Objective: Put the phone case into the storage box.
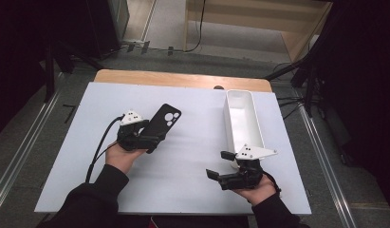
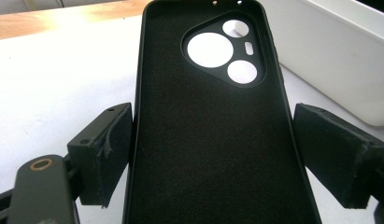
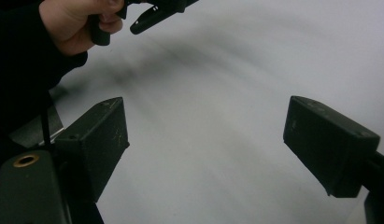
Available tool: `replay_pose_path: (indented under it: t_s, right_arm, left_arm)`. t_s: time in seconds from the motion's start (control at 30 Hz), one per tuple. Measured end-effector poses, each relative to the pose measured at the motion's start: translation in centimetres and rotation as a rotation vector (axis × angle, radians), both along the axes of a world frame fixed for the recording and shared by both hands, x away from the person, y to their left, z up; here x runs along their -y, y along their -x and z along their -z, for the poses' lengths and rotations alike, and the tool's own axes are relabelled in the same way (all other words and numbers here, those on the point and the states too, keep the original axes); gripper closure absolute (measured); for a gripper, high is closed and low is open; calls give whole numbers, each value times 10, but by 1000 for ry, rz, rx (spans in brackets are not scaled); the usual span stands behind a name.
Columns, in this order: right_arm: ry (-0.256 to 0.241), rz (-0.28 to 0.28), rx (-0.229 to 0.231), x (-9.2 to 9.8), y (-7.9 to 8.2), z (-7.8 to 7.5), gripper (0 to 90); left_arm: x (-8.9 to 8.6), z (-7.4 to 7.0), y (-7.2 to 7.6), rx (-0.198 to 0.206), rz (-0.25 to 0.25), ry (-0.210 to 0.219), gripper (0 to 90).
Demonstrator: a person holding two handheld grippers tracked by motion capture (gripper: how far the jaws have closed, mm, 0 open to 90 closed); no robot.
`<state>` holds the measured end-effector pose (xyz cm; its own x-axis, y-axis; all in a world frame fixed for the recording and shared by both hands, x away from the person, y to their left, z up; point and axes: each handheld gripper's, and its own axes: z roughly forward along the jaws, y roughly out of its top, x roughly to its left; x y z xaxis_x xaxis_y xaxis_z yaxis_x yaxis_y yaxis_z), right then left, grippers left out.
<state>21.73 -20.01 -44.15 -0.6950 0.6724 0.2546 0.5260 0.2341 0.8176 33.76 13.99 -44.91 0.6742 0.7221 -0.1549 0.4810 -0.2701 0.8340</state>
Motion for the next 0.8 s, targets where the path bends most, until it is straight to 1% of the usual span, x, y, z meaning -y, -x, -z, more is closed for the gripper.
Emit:
replay_pose_path:
  t_s: [0.1, 0.2, 0.27, 0.37, 0.43, 0.53, 0.6, 0.63, 0.7, 0.73, 0.77, 0.8]
  right_arm:
    - [-1, 10, -6, -2, -2, -2, 125]
    - [-13, 25, -14, -4, -4, -5, 125]
    - [-14, 31, -13, -4, -6, -6, 126]
    - [-21, 44, -15, -6, -8, -9, 126]
    - [-18, 53, -16, -8, -10, -9, 126]
    - [-13, 60, -33, -10, -13, -12, 132]
    - [-23, 65, -37, -12, -15, -14, 132]
    - [-27, 69, -40, -13, -16, -14, 132]
    - [-39, 77, -56, -14, -19, -17, 132]
    - [-42, 82, -56, -14, -19, -17, 132]
    - [-42, 83, -63, -15, -20, -18, 132]
    - [-42, 88, -60, -15, -21, -19, 132]
  left_arm:
    - [3, 1, 4, 9, -8, 4, 145]
    - [7, 2, 9, 19, -22, 9, 146]
    - [9, 3, 11, 22, -24, 13, 145]
    - [13, 6, 14, 15, -37, 32, 145]
    - [14, 7, 16, 21, -41, 33, 145]
    - [17, 9, 18, 15, -51, 55, 145]
    - [17, 10, 19, 17, -54, 53, 145]
    - [17, 10, 20, 16, -58, 60, 145]
    - [17, 11, 21, 21, -65, 58, 145]
    - [18, 12, 22, 21, -65, 64, 145]
    - [18, 12, 23, 23, -70, 66, 145]
    - [19, 13, 24, 23, -71, 69, 145]
